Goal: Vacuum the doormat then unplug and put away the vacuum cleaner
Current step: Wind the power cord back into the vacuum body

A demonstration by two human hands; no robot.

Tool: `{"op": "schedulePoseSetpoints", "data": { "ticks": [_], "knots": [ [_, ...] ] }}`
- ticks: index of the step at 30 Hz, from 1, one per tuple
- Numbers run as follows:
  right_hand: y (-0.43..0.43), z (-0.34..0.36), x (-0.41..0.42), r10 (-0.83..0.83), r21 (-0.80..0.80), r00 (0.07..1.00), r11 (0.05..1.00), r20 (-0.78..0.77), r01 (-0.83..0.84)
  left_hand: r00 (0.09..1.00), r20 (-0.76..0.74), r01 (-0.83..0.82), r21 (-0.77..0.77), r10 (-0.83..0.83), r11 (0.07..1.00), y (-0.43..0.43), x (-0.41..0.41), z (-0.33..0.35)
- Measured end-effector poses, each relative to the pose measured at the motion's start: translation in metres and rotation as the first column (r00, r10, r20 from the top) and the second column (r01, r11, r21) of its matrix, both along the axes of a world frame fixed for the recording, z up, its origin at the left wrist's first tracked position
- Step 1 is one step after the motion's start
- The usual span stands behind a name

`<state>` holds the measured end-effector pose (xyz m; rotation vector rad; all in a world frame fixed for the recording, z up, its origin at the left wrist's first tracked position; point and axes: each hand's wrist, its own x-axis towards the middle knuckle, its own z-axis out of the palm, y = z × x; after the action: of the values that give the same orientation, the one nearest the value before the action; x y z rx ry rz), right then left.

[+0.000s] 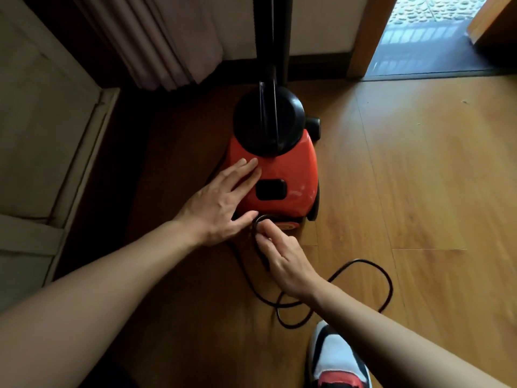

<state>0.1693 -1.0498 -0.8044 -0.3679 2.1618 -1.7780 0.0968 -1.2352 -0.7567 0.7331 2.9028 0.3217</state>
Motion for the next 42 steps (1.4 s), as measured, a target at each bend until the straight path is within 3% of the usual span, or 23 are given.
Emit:
{"op": "schedulePoseSetpoints", "data": {
  "ticks": [4,11,16,19,25,27,31,34,38,40,42],
  "knots": [
    [-0.026,-0.023,-0.004,0.043,-0.017,0.988,0.999,0.149,-0.041,1.0,-0.006,0.024,0.006,-0.024,1.0,-0.003,-0.002,-0.002],
    [-0.048,-0.051,-0.004,-0.083,0.011,0.954,0.996,0.29,0.083,0.993,-0.062,0.091,-0.127,-0.099,0.988,-0.011,-0.005,-0.016],
    [-0.044,-0.065,-0.009,-0.145,0.0,0.887,0.987,0.438,0.161,0.989,-0.136,0.039,-0.184,-0.065,0.982,-0.004,-0.001,-0.026],
    [-0.037,-0.072,-0.016,-0.144,-0.006,0.874,0.986,0.464,0.166,0.985,-0.17,0.011,-0.176,-0.041,0.984,0.0,0.001,-0.031],
    [0.0,-0.084,-0.024,-0.289,0.129,0.801,0.957,0.524,0.261,0.983,-0.179,0.011,-0.161,-0.04,0.987,0.0,0.0,-0.034],
    [0.015,-0.084,-0.025,-0.3,0.116,0.75,0.95,0.589,0.289,0.984,-0.172,0.021,-0.159,-0.048,0.987,0.001,-0.001,-0.033],
    [0.05,-0.076,-0.027,-0.301,0.136,0.738,0.951,0.604,0.276,0.985,-0.168,0.02,-0.136,-0.043,0.991,0.002,0.001,-0.031],
    [0.073,-0.062,-0.03,-0.335,0.093,0.642,0.92,0.689,0.38,0.985,-0.168,0.013,-0.12,-0.033,0.993,0.001,0.0,-0.031],
    [0.083,-0.038,-0.031,-0.276,-0.091,0.516,0.812,0.811,0.577,0.985,-0.17,0.011,-0.111,-0.03,0.994,0.003,0.001,-0.03],
    [0.079,-0.023,-0.028,-0.222,-0.174,0.548,0.797,0.806,0.578,0.985,-0.169,0.011,-0.109,-0.029,0.994,0.003,0.001,-0.029],
    [0.072,-0.008,-0.022,-0.203,-0.218,0.649,0.833,0.733,0.508,0.986,-0.163,0.015,-0.094,-0.03,0.995,0.002,0.001,-0.028]
  ]
}}
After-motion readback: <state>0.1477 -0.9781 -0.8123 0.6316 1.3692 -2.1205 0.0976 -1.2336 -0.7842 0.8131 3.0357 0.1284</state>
